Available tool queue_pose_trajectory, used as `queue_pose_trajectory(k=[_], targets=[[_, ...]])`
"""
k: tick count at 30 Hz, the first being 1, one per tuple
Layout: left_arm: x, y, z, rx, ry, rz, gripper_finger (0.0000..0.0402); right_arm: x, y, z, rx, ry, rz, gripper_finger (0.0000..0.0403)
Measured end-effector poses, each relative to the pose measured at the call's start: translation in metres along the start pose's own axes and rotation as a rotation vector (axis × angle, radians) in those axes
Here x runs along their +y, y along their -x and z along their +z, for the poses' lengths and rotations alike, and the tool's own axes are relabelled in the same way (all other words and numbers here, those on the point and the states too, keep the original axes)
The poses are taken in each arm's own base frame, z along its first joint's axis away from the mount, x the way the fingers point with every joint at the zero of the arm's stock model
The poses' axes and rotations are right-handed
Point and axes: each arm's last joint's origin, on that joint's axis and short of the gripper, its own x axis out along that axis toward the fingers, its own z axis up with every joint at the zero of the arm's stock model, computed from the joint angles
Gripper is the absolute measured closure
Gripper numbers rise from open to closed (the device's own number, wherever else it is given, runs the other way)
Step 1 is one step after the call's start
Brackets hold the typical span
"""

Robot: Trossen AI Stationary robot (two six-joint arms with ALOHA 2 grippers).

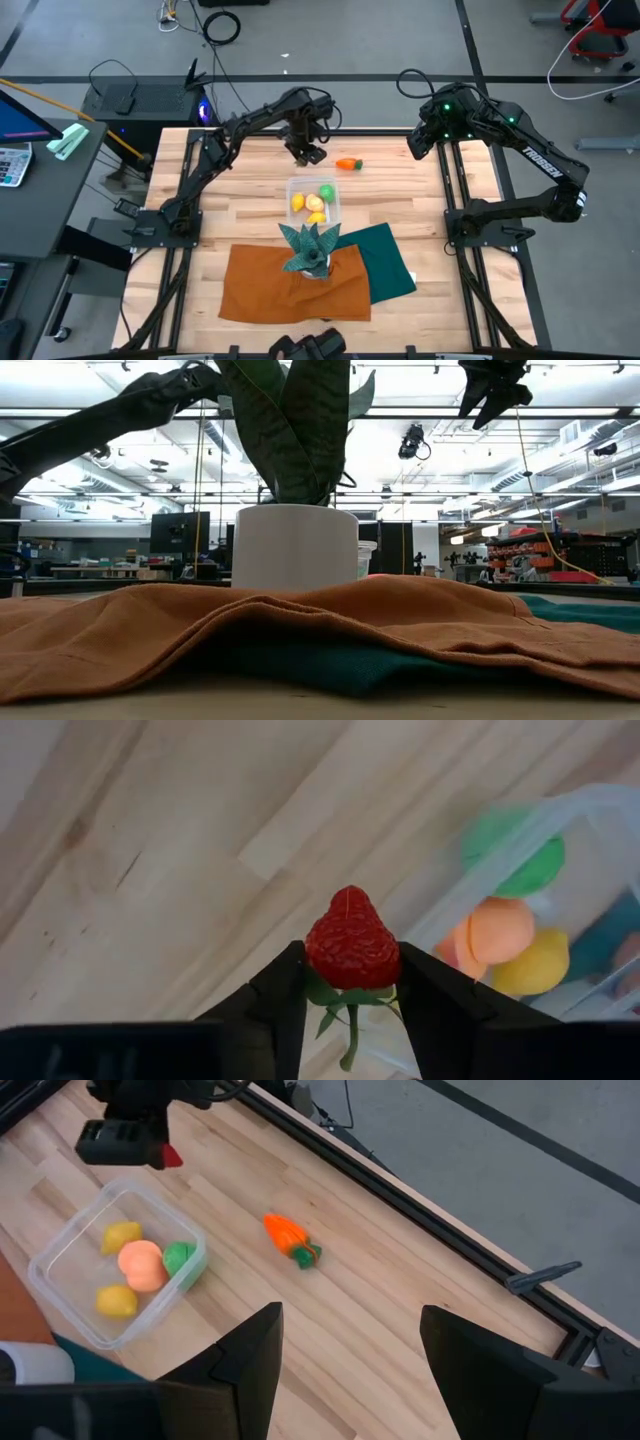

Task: Pick and placing Produce into tupperware
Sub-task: Put the red strawberry into the transparent bin

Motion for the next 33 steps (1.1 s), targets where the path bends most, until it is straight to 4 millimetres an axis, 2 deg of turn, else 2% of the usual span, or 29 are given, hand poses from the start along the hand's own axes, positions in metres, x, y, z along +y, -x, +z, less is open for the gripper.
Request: queue_pose_trajectory(k=[6,10,19,26,33], targets=[[-0.031,0.003,-0.011,0.004,-0.068,-0.064,0.026,0.0,0.0,0.0,0.001,0.001,0.0,0.0199],[-0.055,-0.001,-0.018,0.023,-0.13,-0.096,0.0251,0.0,0.0,-0.001,0.01,0.002,-0.002,0.0199],[-0.099,-0.012,-0.035,0.045,-0.251,-0.069,0.0261,0.0,0.0,-0.002,0.019,0.005,-0.004,0.0199],[-0.112,-0.016,-0.041,0.013,-0.336,0.084,0.0249,0.0,0.0,-0.002,0.019,0.009,-0.004,0.0199],[-0.111,-0.017,-0.04,0.005,-0.347,0.117,0.0261,0.0,0.0,-0.002,0.019,0.009,-0.004,0.0199]])
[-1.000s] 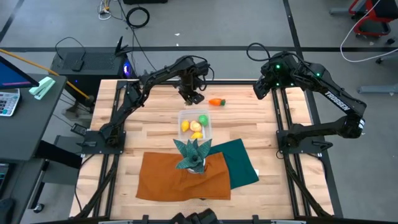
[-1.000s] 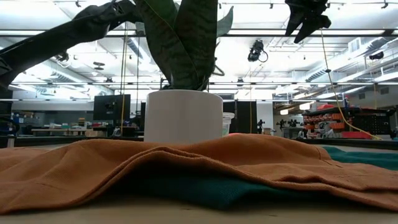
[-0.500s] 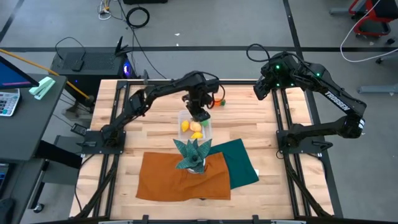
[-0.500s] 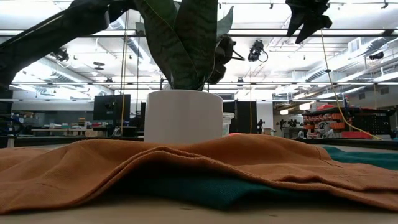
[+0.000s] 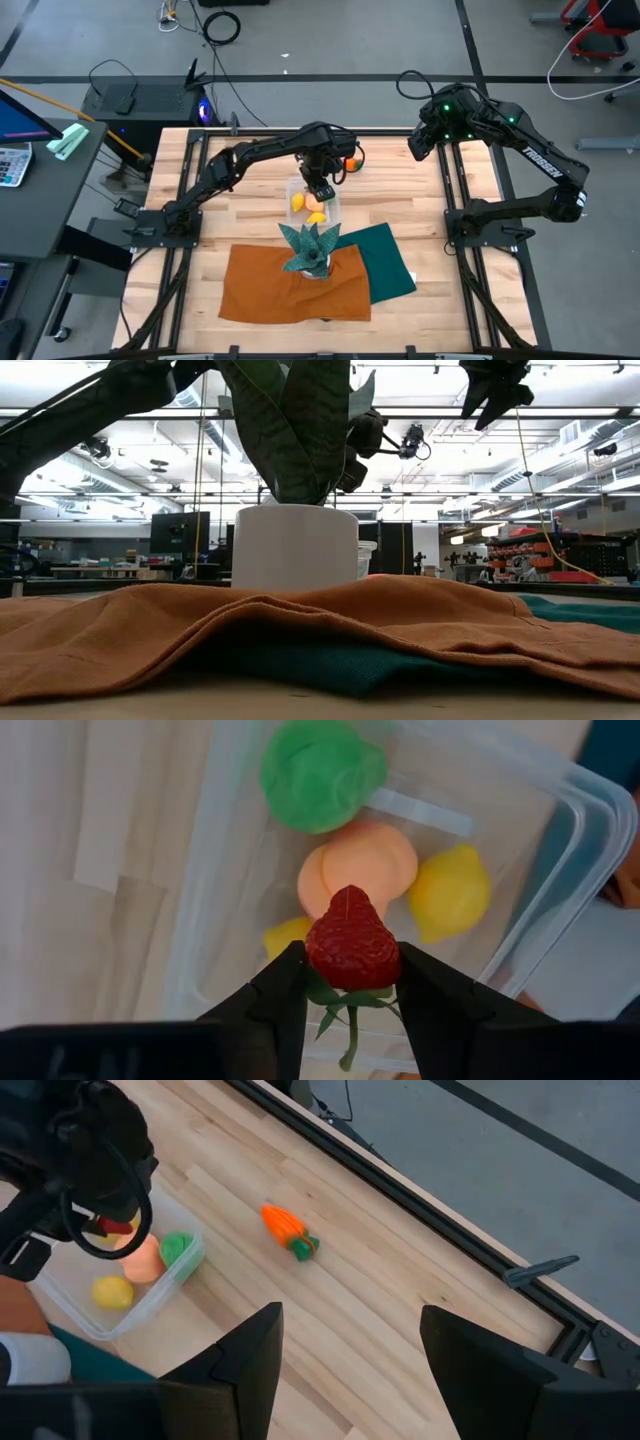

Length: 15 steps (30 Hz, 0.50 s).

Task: Pick and placing Produce into tupperware
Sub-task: Put the red strawberry into the transparent bin

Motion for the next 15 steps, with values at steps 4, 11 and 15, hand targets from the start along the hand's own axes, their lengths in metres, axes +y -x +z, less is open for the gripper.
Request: queue_pose_trajectory(k=[4,11,15], targets=[[0.0004,-0.0063,0.0021,0.017,-0.022,0.001,0.0253,0.0,0.0,0.0,0.0,0.0,0.0,0.0199],[0.0007,-0.0059,0.0026,0.009,-0.045,0.0,0.0255,0.0,-0.0001,0.0,0.0,0.0,0.0,0.0199],[0.0007,-0.0059,0.0045,-0.01,-0.063,-0.001,0.0261,0.0,-0.0001,0.0,0.0,0.001,0.0,0.0199]])
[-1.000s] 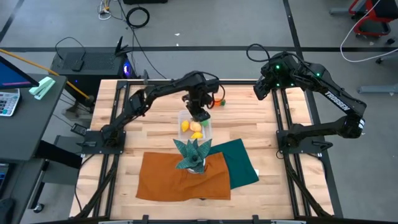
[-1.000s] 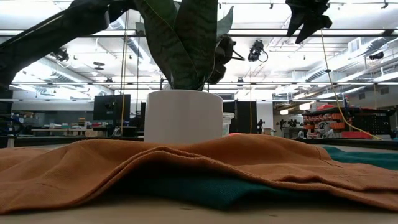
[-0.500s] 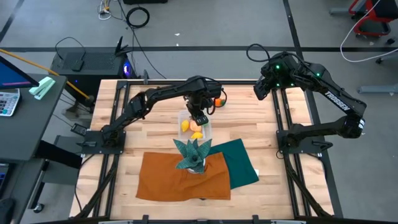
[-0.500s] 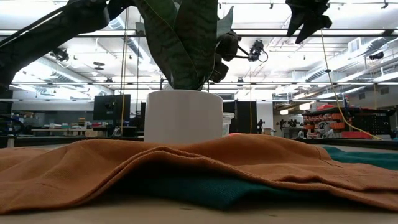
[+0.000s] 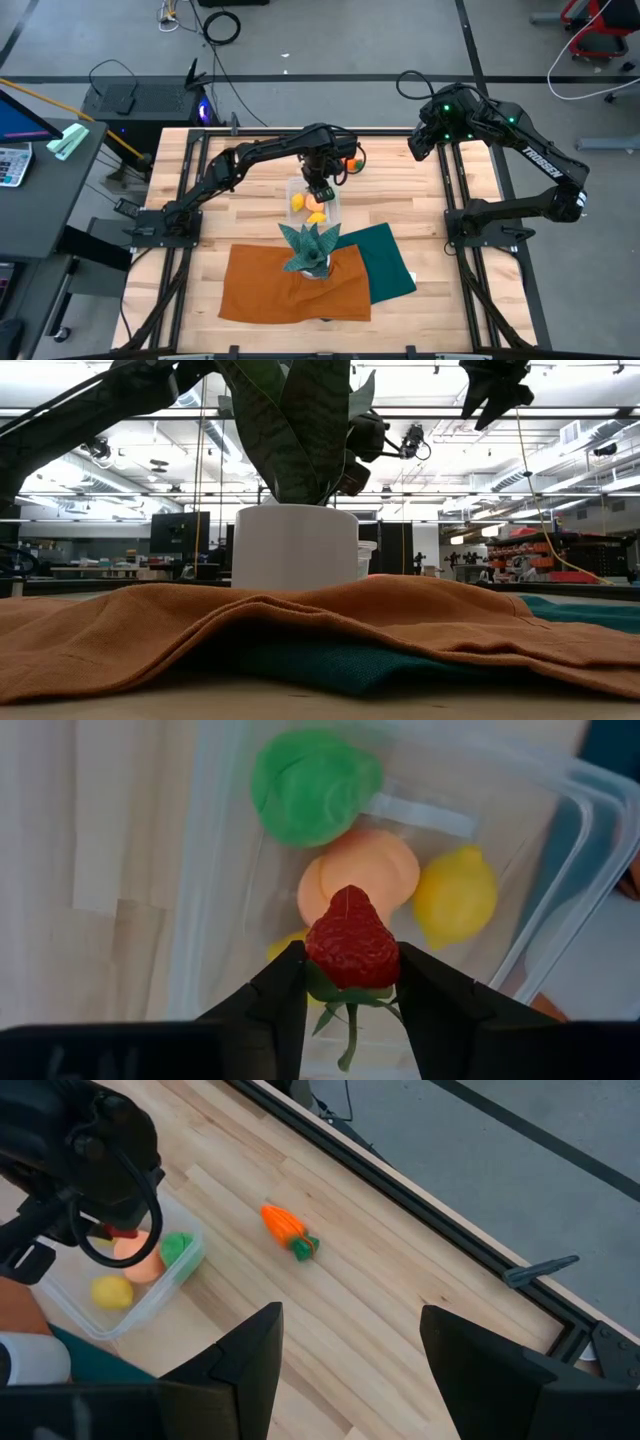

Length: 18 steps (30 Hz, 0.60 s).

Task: Pick and placing Produce into tupperware
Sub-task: Put the red strawberry into the transparent bin

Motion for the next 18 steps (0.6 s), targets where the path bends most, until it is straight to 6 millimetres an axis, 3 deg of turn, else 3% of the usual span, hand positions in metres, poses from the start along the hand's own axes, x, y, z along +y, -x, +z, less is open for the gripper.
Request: queue_pose_trajectory(k=[14,18], targets=[[-0.0014,0.0,0.005,-0.051,0.004,-0.02,0.026,0.0,0.0001,0.0,-0.001,0.007,0.0,0.0199],[-0.0019,-0.0091,0.007,-0.021,0.004,-0.023,0.0251,0.0,0.0001,0.0,-0.001,0.015,0.0,0.0199]])
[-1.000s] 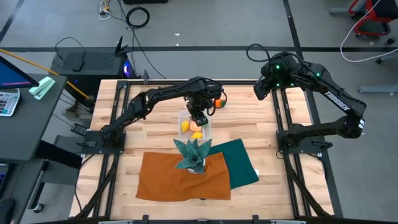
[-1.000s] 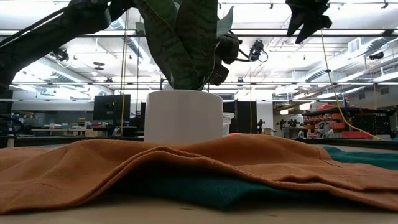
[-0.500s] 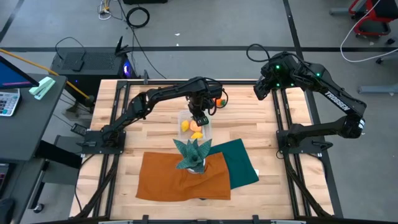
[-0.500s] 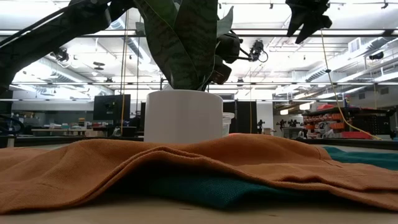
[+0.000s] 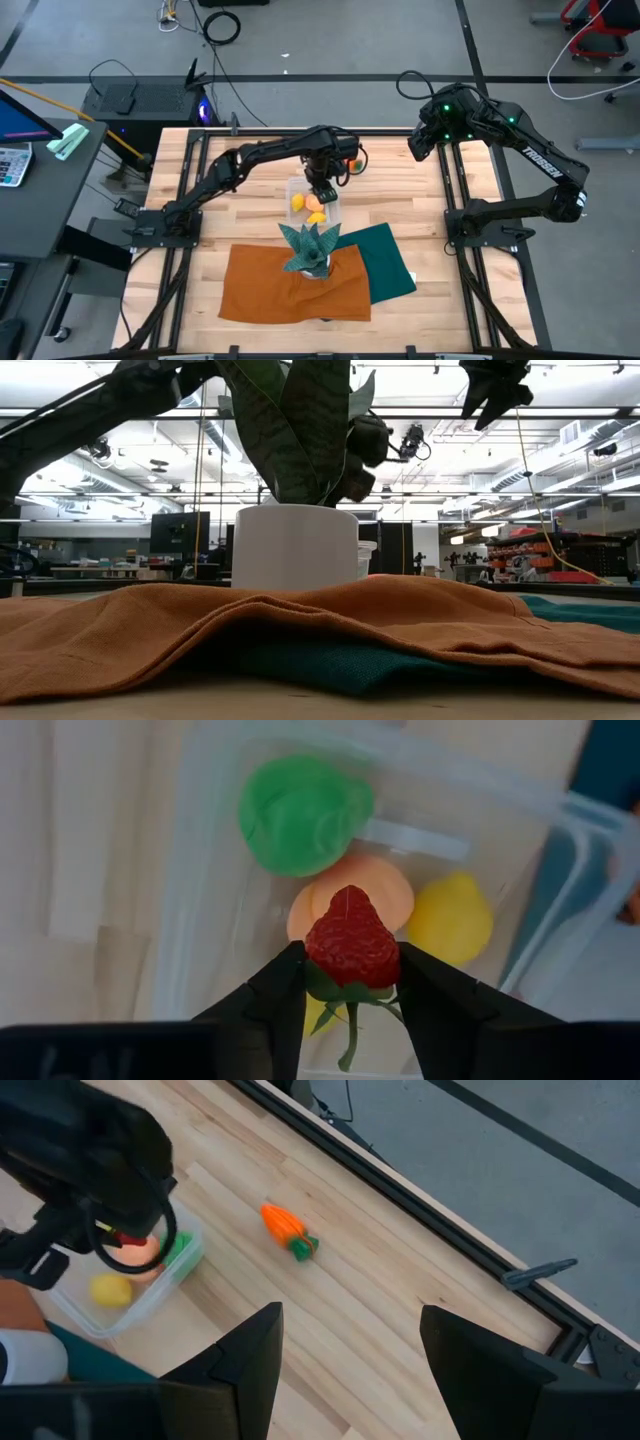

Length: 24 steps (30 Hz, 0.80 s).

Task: Pick and placing Produce into tupperware
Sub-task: Put the red strawberry into the transparent bin

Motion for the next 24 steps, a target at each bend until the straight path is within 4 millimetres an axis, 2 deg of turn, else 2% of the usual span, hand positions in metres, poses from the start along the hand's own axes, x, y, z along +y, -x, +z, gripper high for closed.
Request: queue_pose_trajectory(k=[5,10,18,24], targets=[[-0.003,-0.017,0.003,0.053,-0.005,0.003,0.0255,0.0,0.0,0.0,0.0,0.005,0.0,0.0199],[-0.006,-0.017,0.005,0.024,-0.015,0.009,0.0259,0.0,0.0,0.0,0.0,0.011,0.0,0.0199],[0.001,-0.016,0.005,0.025,-0.001,0.013,0.0238,0.0,0.0,0.0,0.001,0.012,0.0,0.0199],[0.003,-0.016,0.006,0.02,0.001,0.012,0.0238,0.0,0.0,0.0,0.0,0.012,0.0,0.0199]])
